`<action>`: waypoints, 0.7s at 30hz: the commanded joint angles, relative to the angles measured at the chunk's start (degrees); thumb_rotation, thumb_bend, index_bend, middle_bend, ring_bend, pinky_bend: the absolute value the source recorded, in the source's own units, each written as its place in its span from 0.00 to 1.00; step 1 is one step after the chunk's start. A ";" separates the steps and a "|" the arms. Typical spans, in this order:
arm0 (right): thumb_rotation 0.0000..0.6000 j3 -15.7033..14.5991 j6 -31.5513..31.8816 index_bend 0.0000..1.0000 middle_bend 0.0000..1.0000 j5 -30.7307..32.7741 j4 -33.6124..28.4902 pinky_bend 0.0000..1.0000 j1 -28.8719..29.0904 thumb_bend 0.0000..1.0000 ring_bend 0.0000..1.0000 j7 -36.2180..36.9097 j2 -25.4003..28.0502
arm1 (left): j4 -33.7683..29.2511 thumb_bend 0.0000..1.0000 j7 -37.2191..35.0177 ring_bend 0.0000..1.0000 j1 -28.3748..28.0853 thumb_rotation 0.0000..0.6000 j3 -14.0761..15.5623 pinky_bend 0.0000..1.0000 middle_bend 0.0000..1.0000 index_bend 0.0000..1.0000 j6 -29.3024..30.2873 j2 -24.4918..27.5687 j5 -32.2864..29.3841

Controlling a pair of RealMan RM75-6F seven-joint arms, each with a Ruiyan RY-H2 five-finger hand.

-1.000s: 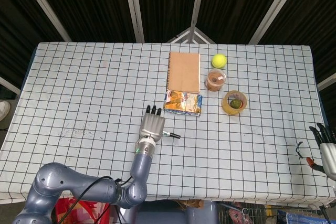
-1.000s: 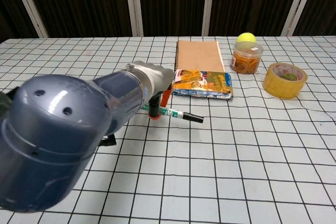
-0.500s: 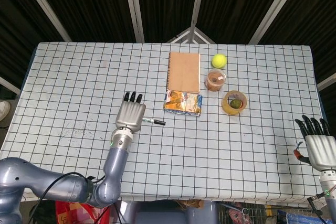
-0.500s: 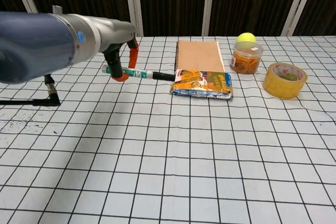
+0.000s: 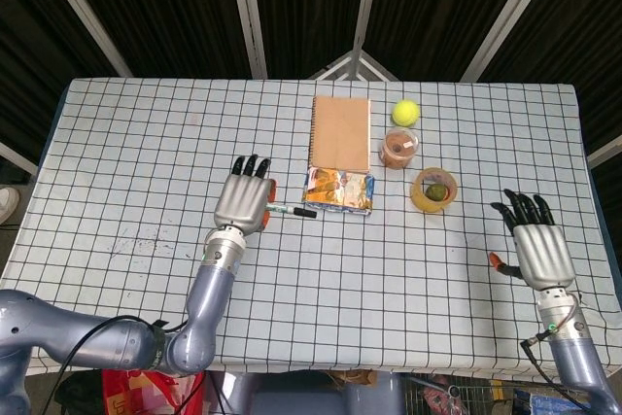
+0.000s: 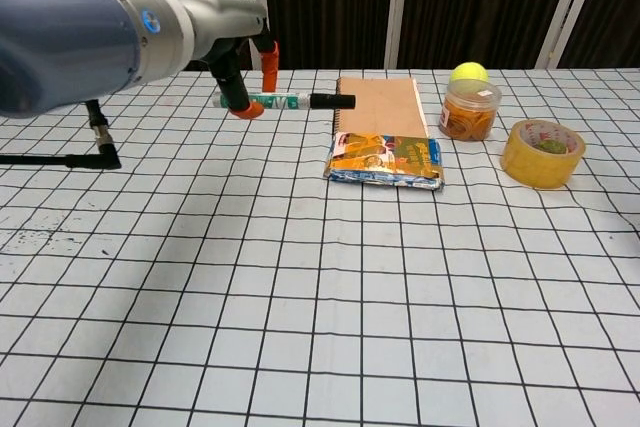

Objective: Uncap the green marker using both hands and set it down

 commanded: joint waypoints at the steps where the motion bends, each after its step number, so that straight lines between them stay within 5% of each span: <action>1: 1.00 2.85 -2.23 0.23 0.08 3.84 -6.78 0.04 2.82 0.26 0.08 -1.01 -0.48 | 1.76 0.53 1.05 0.00 -2.09 1.00 -1.28 0.00 0.09 0.55 0.05 -1.81 -1.61; 11: 1.00 6.07 -3.11 0.26 0.08 14.83 -17.16 0.04 9.81 0.26 0.08 -12.84 -3.36 | 7.20 0.53 5.33 0.00 -9.52 1.00 -5.21 0.00 0.09 0.55 1.84 -7.66 -7.97; 14: 1.00 6.76 0.25 0.27 0.08 26.03 -21.57 0.04 10.87 0.26 0.08 -18.34 -5.58 | 8.47 0.53 5.83 0.00 -10.97 1.00 -5.97 0.00 0.09 0.55 2.15 -8.84 -8.89; 21: 1.00 7.07 2.99 0.29 0.08 25.79 -24.58 0.04 15.43 0.26 0.08 -23.84 -9.53 | 10.79 0.53 6.12 0.00 -13.26 1.00 -6.82 0.00 0.09 0.55 2.89 -10.88 -9.75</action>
